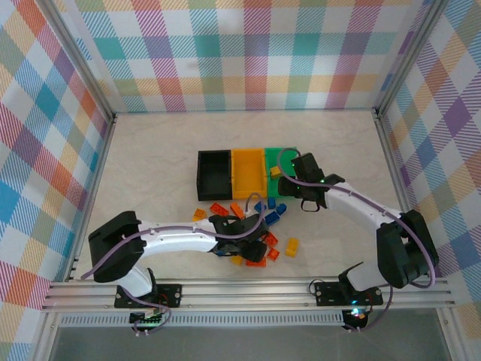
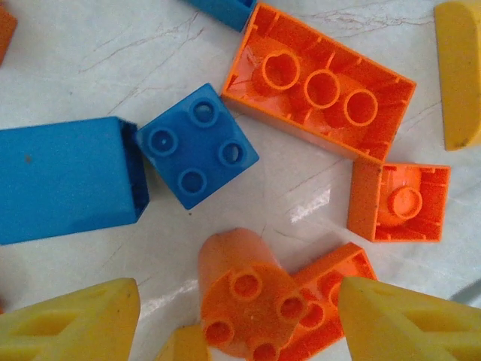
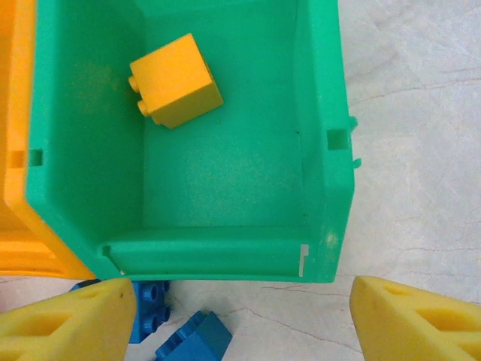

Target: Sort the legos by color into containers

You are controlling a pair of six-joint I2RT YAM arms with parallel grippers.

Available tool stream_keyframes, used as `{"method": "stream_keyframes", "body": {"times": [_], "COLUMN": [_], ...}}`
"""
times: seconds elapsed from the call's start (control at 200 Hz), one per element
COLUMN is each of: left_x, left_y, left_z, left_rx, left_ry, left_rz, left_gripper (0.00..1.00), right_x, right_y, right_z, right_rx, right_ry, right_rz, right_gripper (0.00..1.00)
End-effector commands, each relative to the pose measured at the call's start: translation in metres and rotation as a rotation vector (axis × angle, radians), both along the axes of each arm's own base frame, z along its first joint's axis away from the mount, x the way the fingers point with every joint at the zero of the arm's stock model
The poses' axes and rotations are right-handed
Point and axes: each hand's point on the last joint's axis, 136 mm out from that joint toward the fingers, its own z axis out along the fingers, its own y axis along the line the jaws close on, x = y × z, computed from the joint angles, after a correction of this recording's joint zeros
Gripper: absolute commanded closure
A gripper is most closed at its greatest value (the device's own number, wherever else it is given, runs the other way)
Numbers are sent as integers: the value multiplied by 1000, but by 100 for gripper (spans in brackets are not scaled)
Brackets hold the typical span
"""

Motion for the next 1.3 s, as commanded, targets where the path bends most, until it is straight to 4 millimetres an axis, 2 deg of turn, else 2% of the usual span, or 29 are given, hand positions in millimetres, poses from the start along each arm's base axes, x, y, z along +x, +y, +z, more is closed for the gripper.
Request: {"method": "stream_keyframes", "body": {"times": [0.0,0.17,0.275,0.535,0.685,0.855,0.975,1.14,1.23,1.295], "left_x": [4,7,8,9,11,22,58,134,171,194], "left_y": [-3,0,1,2,0,4,29,81,105,118], "left_z": [1,-8,-6,-2,12,47,81,129,143,144], "left_rx": [59,97,95,94,51,-9,-40,-105,-121,-128], "left_ry": [-60,-75,-85,-98,-119,-175,-244,-361,-406,-420], "left_rz": [-27,-25,-22,-27,-17,17,135,372,484,547], "left_gripper": [32,41,49,62,68,72,72,72,72,72], "right_x": [1,1,2,4,4,3,2,1,0,0], "right_y": [-3,-6,-7,-7,-8,-7,-7,-6,-5,-5], "right_z": [5,6,7,8,7,7,6,6,6,5], "right_rx": [17,17,19,22,22,27,32,43,46,49], "right_ry": [-32,-37,-42,-42,-38,-35,-33,-31,-28,-24], "right_rz": [-11,-15,-19,-24,-27,-29,-32,-30,-29,-29], "right_gripper": [24,24,24,24,24,24,24,24,24,24]}}
